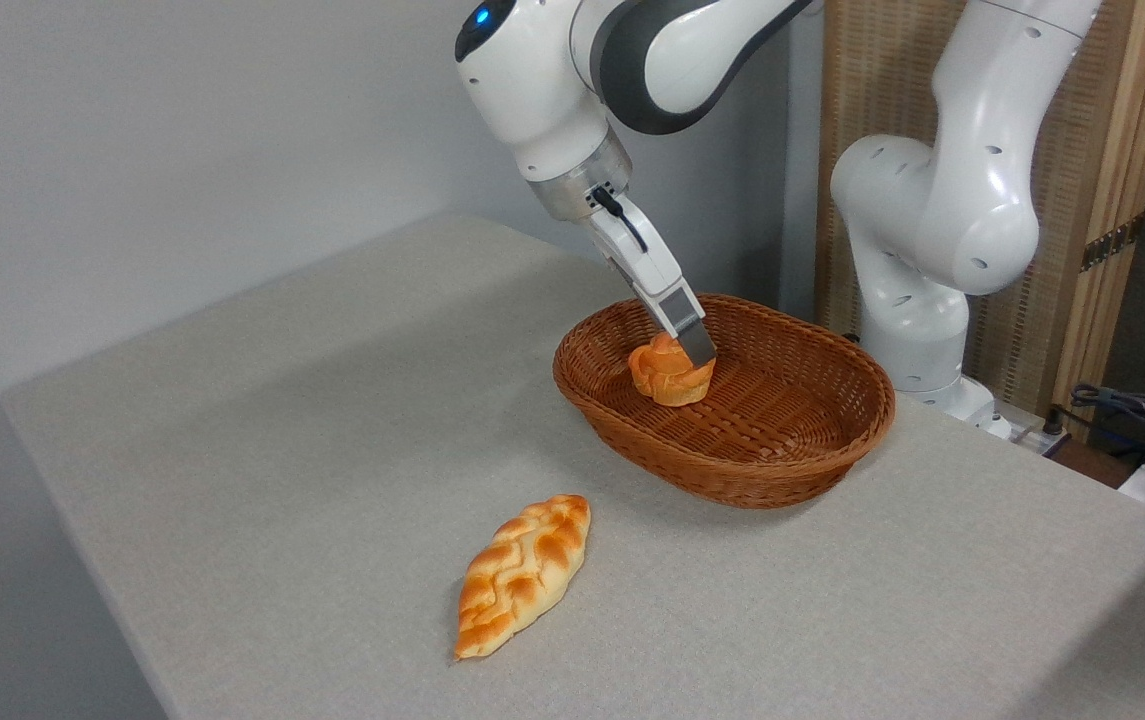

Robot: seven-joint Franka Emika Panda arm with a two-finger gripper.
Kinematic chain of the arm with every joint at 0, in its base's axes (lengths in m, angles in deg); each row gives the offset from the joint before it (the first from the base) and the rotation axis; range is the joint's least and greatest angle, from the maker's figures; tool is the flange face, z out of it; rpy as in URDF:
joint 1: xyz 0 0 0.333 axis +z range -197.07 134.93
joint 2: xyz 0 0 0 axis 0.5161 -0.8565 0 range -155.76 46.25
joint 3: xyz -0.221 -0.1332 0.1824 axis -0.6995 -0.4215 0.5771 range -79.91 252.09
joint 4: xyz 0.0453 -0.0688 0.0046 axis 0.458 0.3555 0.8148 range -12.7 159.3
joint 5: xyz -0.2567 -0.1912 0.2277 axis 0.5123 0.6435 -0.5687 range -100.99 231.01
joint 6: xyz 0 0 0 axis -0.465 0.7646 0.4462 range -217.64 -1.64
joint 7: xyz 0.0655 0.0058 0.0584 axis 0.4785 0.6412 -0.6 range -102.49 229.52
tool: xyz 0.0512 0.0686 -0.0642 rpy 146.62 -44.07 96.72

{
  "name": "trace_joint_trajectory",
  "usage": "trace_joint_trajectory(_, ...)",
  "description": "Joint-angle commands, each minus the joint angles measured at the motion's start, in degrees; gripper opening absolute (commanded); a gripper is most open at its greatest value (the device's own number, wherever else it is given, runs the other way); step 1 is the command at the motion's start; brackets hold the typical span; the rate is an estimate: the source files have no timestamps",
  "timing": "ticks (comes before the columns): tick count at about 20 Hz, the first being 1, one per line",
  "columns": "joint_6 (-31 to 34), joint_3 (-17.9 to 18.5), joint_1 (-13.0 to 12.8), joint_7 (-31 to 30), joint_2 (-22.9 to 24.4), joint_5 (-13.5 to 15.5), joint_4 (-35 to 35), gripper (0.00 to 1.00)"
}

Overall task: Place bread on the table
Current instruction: 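Lower the gripper onto the round bun and close on it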

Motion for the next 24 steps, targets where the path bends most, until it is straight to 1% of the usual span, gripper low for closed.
trace_joint_trajectory(1,-2.0,1.1,-0.7,0.0,0.8,0.2,1.4,1.00)
trace_joint_trajectory(4,-5.5,1.1,-0.3,0.0,0.7,0.2,3.3,1.00)
trace_joint_trajectory(6,-6.6,1.1,-0.2,0.0,0.4,0.2,3.6,1.00)
trace_joint_trajectory(7,-7.1,1.1,-0.2,0.0,0.4,0.2,3.6,0.98)
trace_joint_trajectory(8,-7.5,1.1,0.0,0.0,0.4,0.2,3.6,0.83)
trace_joint_trajectory(9,-8.1,1.1,0.2,-0.1,0.1,0.2,3.6,0.71)
trace_joint_trajectory(10,-9.1,1.3,0.2,-0.1,-0.3,0.3,3.6,0.55)
trace_joint_trajectory(12,-10.1,2.1,0.2,-0.2,-0.6,0.3,3.6,0.31)
trace_joint_trajectory(14,-10.1,2.5,0.3,-0.2,-0.6,0.3,3.5,0.27)
trace_joint_trajectory(21,-10.1,2.6,0.3,0.0,-0.6,0.3,3.4,0.26)
trace_joint_trajectory(24,-9.9,2.6,0.5,0.0,-0.4,0.3,2.9,0.21)
